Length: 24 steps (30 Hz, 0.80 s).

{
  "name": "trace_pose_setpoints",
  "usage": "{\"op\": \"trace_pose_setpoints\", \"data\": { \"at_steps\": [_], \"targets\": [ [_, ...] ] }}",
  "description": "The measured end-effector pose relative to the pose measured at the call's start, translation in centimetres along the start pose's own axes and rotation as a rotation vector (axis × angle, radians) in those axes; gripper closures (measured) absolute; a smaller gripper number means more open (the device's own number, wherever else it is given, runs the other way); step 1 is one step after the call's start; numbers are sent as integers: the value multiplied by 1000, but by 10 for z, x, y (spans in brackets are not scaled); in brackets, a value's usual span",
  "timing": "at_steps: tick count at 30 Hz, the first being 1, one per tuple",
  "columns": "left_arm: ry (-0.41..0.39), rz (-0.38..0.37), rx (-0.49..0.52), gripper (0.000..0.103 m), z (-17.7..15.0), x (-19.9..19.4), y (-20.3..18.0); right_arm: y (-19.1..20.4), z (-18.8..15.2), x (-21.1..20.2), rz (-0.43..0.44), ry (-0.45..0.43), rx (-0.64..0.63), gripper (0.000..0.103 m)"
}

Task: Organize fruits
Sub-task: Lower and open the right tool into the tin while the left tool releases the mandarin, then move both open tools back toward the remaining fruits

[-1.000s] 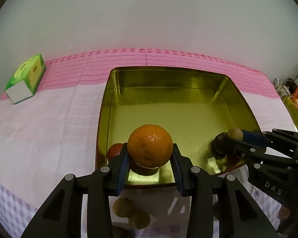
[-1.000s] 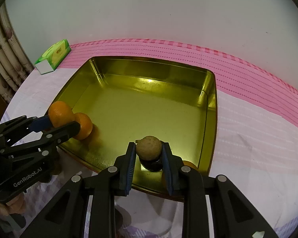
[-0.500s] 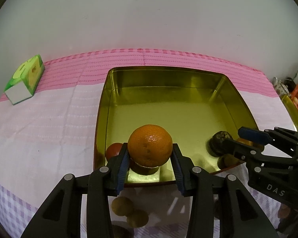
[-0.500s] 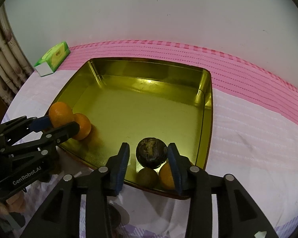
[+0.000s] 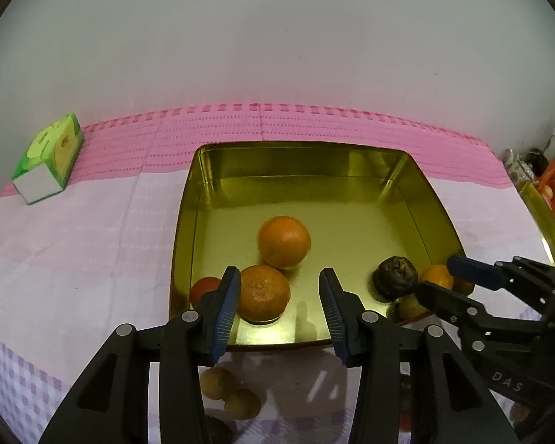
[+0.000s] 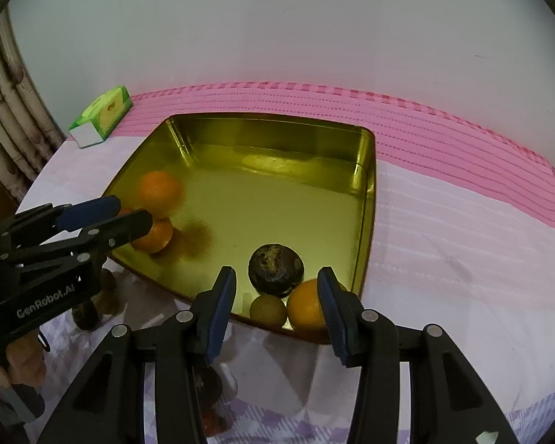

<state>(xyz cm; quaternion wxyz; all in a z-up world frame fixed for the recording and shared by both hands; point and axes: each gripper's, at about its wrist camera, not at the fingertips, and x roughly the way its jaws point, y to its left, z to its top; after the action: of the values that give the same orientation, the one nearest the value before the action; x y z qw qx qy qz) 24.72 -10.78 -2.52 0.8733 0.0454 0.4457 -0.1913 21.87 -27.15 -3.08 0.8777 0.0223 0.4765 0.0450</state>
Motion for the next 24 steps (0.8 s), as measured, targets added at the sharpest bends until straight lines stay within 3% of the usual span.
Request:
{"op": "trace_pose_setpoints", "data": {
  "at_steps": [24],
  "targets": [
    [-5, 82, -36, 57, -62, -58, 9, 18, -40, -44, -4, -31, -14, 60]
  ]
}}
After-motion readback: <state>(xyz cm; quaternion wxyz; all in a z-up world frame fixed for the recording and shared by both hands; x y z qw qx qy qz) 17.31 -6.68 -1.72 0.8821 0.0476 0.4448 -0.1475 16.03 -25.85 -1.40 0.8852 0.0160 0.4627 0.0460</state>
